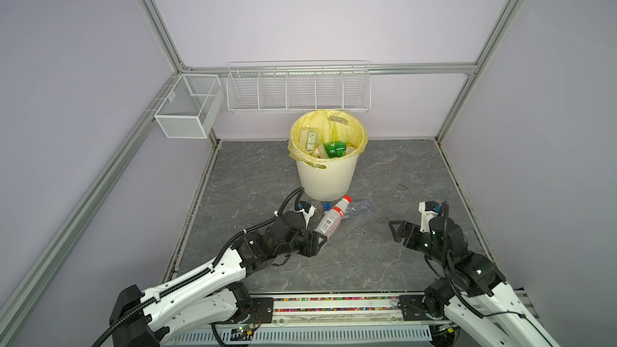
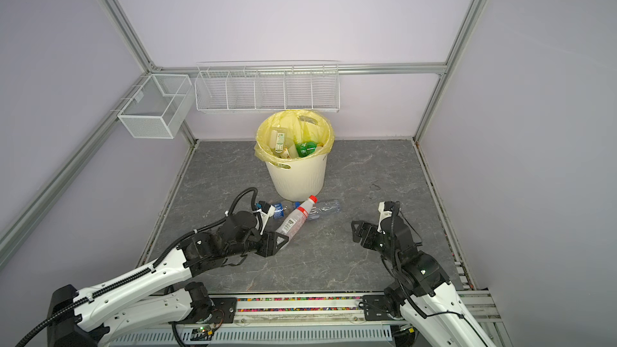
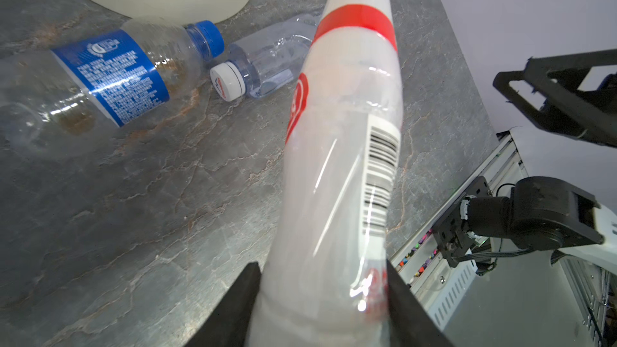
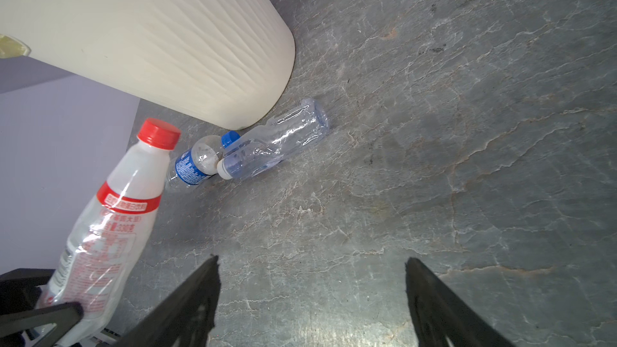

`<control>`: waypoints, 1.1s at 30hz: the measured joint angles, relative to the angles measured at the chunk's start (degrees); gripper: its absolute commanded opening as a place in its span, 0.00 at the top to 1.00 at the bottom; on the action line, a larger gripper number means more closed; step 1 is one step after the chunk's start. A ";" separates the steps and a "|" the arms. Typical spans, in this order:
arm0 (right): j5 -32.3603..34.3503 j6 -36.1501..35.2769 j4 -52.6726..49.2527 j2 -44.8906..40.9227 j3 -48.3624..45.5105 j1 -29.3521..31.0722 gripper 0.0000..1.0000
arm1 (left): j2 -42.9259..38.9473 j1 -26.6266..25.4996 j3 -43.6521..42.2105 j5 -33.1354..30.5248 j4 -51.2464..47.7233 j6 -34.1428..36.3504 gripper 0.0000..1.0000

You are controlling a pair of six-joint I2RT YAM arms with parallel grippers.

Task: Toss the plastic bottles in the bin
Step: 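Lift the milk bottle with the left gripper and carry it toward the bin, then raise the milk bottle over the bin and open the left gripper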

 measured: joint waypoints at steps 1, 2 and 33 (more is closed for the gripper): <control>0.00 0.04 -0.15 -0.13 0.00 0.00 0.12 | -0.24 0.00 0.50 -0.39 -0.46 0.02 0.49; 0.00 0.13 -0.26 -0.31 0.00 0.00 0.12 | -0.52 0.00 1.33 -0.87 -1.18 0.02 0.49; -0.48 0.83 -0.76 0.61 0.04 0.00 0.12 | 15.34 20.55 47.10 2.38 -28.26 10.95 0.51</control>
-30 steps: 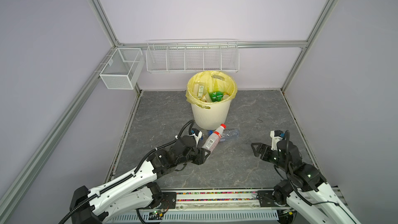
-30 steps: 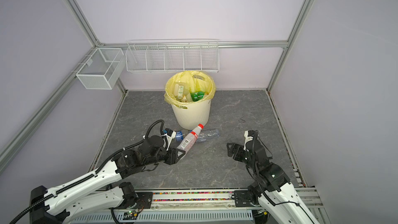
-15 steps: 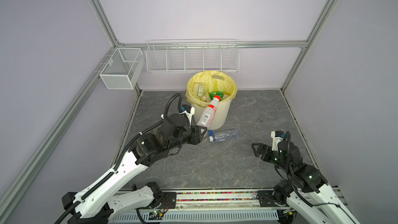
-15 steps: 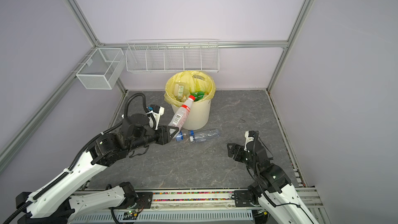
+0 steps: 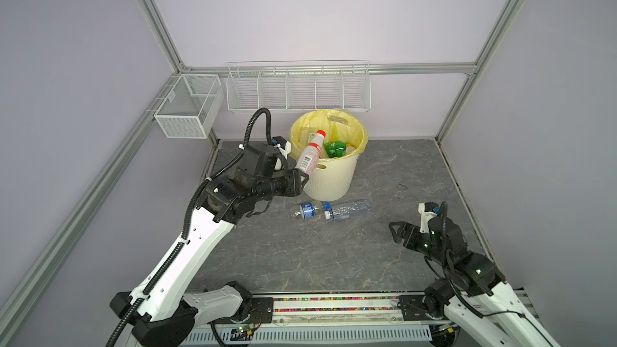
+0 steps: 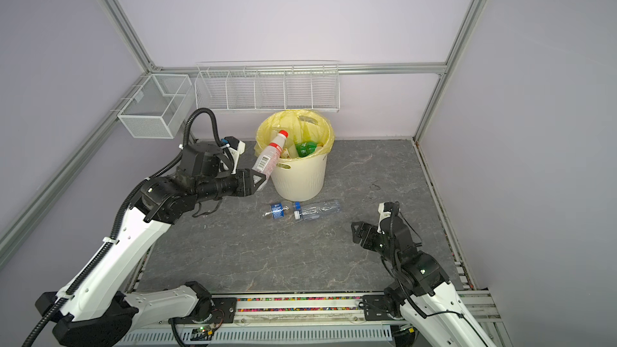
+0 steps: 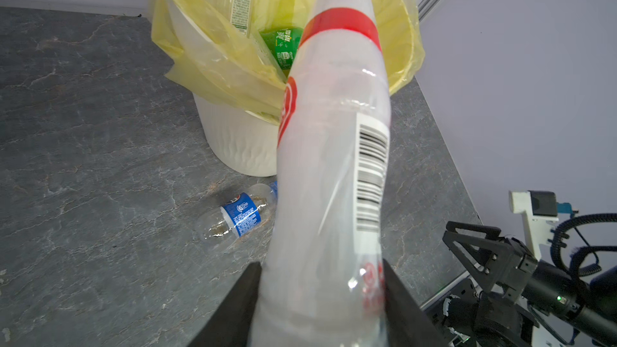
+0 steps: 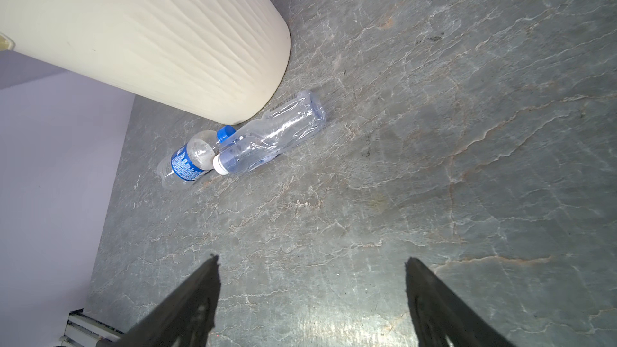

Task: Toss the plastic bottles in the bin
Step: 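Raise the milk bottle over the bin and open the left gripper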

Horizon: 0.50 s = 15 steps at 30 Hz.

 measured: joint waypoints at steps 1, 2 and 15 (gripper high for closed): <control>0.00 0.04 0.00 0.04 0.00 0.00 0.12 | 0.07 0.81 0.00 0.63 -0.13 0.33 0.51; 0.00 0.17 -0.02 0.04 0.00 0.00 0.12 | 0.07 1.14 0.00 1.14 -0.31 0.66 0.51; 0.20 0.20 -0.11 -1.09 -0.07 -0.02 0.12 | -3.50 1.29 0.74 1.64 -4.26 4.13 0.51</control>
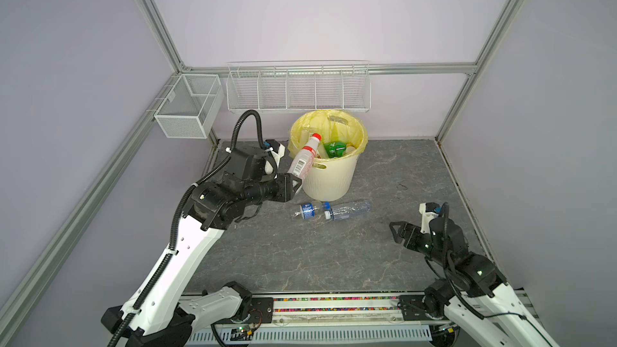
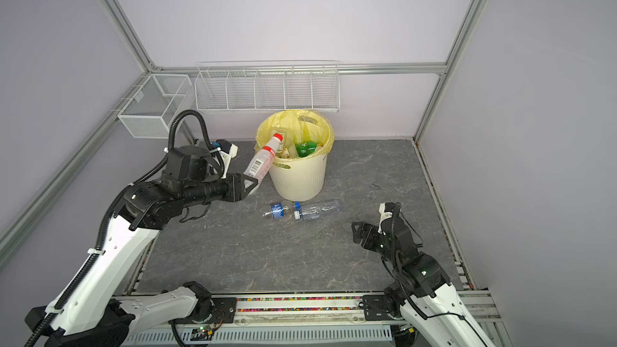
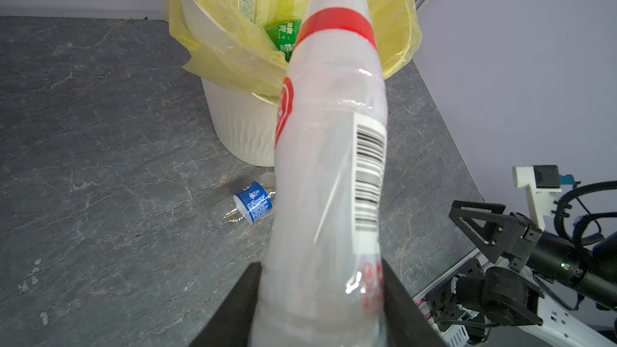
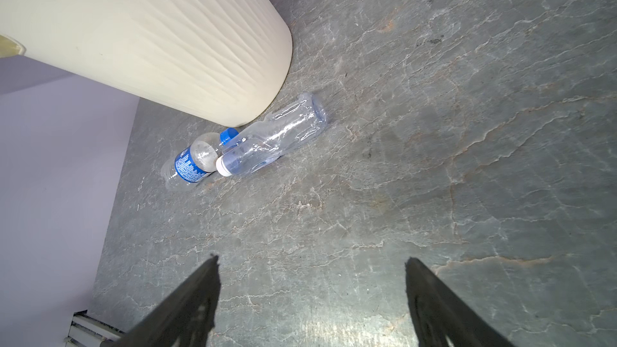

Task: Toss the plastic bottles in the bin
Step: 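Raise the milk bottle over the bin and open the left gripper, then draw the left gripper back from the bin toward the table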

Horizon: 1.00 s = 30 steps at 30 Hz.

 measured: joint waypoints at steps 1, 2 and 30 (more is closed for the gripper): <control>0.00 0.00 0.00 0.00 -0.04 0.00 0.12 | 0.26 0.00 0.63 0.07 -0.09 0.00 0.51; 0.00 0.00 0.00 0.00 -0.15 0.02 0.12 | 0.94 0.00 1.70 0.20 -0.22 -0.02 0.51; 1.16 -0.04 -3.26 -2.78 -0.04 0.02 0.12 | 25.27 9.62 41.51 2.80 -10.05 1.46 0.01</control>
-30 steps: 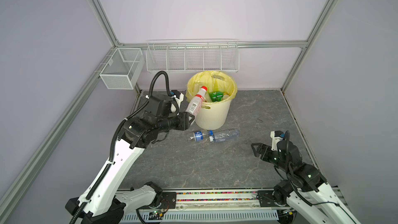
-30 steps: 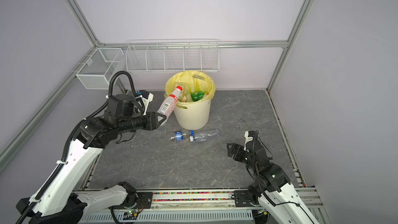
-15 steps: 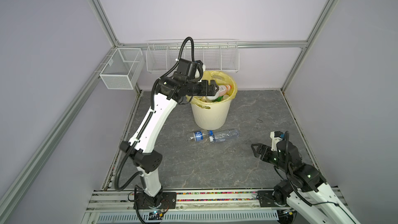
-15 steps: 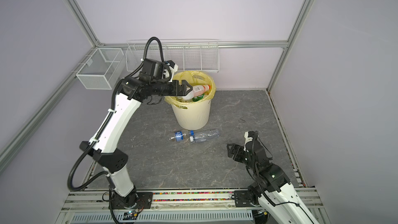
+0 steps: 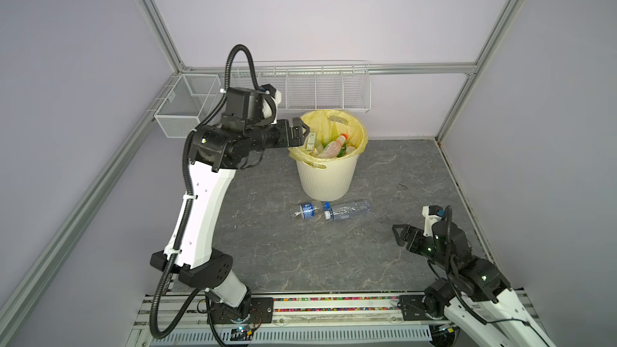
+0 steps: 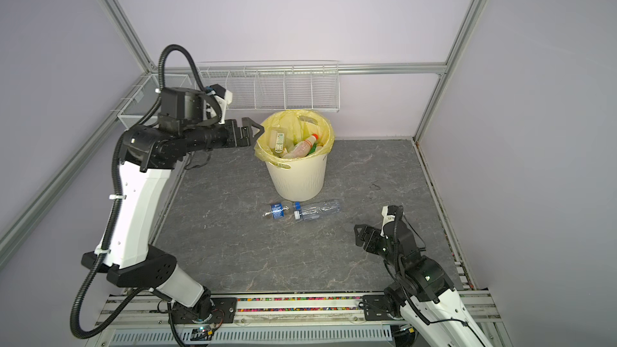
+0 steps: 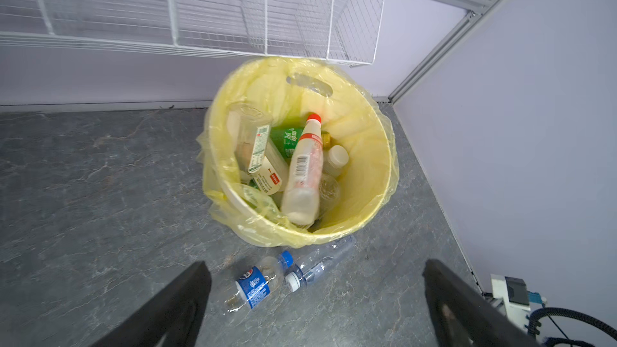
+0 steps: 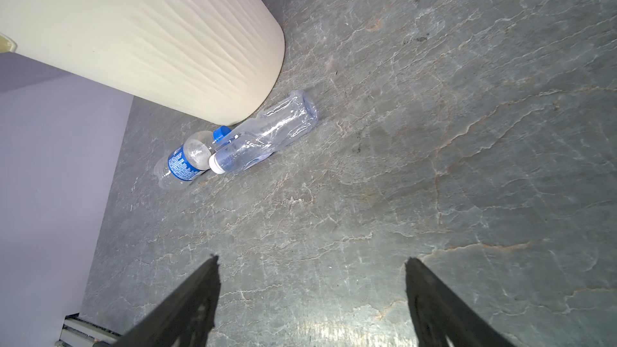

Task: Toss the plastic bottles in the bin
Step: 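Draw the left gripper back from the bin toward the table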

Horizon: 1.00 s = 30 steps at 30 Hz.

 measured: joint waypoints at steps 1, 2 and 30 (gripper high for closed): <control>-0.02 0.00 -0.09 0.11 0.07 0.00 0.12 | -0.79 1.11 -1.11 0.20 0.37 0.00 0.01; -0.02 0.00 -0.17 0.22 0.13 -0.02 0.12 | -1.53 2.43 -2.73 0.39 0.92 0.00 0.01; 1.18 8.59 0.68 10.86 0.96 0.00 0.12 | -22.88 4.57 -56.52 -0.55 22.95 -4.52 0.01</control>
